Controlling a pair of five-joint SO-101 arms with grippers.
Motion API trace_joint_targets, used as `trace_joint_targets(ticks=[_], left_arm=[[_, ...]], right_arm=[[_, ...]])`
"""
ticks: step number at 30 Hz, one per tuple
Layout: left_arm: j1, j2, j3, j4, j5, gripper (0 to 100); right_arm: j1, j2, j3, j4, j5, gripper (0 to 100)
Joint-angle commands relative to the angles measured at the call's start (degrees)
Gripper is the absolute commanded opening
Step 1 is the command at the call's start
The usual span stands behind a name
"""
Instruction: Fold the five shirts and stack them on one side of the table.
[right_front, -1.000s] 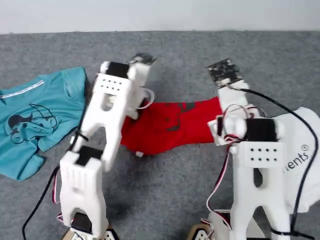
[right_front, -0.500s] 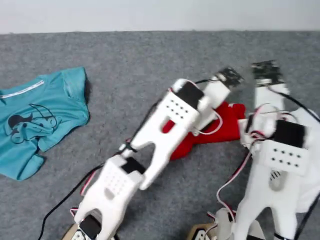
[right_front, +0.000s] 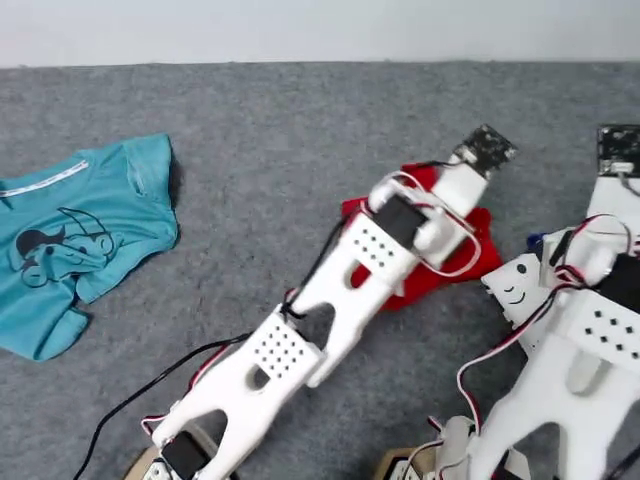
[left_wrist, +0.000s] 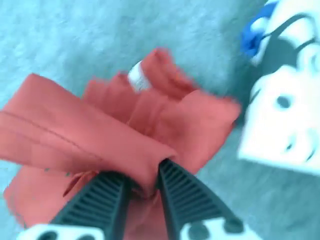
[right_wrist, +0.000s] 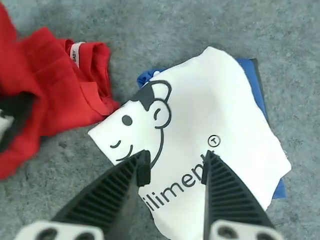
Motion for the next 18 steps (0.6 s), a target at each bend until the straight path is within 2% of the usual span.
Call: trace_joint_targets(ticks=[1, 3, 8, 14, 18], left_arm=[[1.7, 0.0, -3.9, -5.8, 0.9, 2], [1.8, 0.7, -3.7, -5.3, 0.9, 3], [1.8, 2.1, -3.9, -5.8, 1.1, 12], [2.9, 1.3, -4.0, -13.2, 1.1, 13], [0.7, -2.5, -4.0, -19.9, 1.1, 13]], right_arm=[[0.8, -1.7, -2.3, -1.0, 0.9, 18.7], [0.8, -1.7, -2.3, -1.0, 0.9, 18.7], [0.6, -1.7, -2.1, -0.9, 0.9, 18.7], [0.6, -1.7, -2.0, -0.8, 0.9, 18.7], [0.6, -1.3, -1.9, -0.8, 0.9, 18.7]])
